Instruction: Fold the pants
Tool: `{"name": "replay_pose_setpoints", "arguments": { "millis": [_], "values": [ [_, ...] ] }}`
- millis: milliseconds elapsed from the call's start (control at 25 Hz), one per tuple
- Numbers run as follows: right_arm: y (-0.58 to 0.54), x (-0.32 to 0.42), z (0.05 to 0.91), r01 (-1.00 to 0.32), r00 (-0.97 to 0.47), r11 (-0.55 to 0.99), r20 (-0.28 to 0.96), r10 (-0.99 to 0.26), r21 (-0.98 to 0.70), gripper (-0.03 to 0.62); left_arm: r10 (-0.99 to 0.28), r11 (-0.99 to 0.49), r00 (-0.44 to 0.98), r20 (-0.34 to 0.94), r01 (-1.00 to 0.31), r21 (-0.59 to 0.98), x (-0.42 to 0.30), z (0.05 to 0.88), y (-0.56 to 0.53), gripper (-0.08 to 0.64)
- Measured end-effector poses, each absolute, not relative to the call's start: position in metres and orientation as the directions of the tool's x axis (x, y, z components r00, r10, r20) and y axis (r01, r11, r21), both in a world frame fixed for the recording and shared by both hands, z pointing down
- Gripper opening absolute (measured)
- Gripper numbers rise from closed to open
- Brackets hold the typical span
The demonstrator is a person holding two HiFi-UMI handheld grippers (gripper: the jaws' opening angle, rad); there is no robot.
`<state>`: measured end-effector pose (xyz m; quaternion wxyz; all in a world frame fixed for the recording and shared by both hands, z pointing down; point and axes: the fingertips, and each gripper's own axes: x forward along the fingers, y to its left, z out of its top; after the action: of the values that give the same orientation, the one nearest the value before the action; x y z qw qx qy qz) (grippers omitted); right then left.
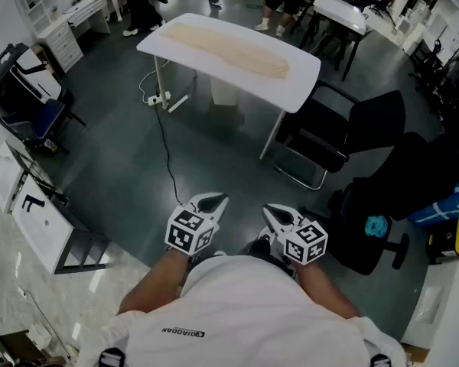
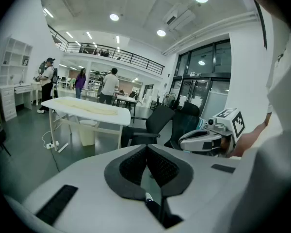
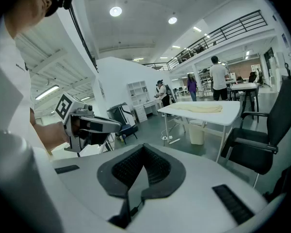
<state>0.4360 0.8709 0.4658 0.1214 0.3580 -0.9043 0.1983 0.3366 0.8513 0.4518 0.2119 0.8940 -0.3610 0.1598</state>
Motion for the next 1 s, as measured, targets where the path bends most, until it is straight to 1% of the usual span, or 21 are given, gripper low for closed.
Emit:
{"name": "replay_pose_setpoints", "arguments": {
  "millis": [600,800,1000],
  "values": [
    [0.871,0.422,0.461,-0.696,-0.712,0.670,0.360,-0.602,-0.258,0.017,-0.577,-0.654,0.686,0.444,-0.713,0.253,0.324,0.449,0.851,0.028],
    [0.875,0.413,0.469,-0.692,-0.714,0.669,0.390,-0.581,-0.272,0.017,-0.570,-0.648,0.687,0.451,-0.714,0.267,0.317,0.455,0.856,0.028],
    [0.876,0.409,0.473,-0.687,-0.721,0.659,0.393,-0.570,-0.305,0.017,-0.556,-0.628,0.689,0.464,-0.714,0.308,0.310,0.464,0.860,0.028]
  ]
}}
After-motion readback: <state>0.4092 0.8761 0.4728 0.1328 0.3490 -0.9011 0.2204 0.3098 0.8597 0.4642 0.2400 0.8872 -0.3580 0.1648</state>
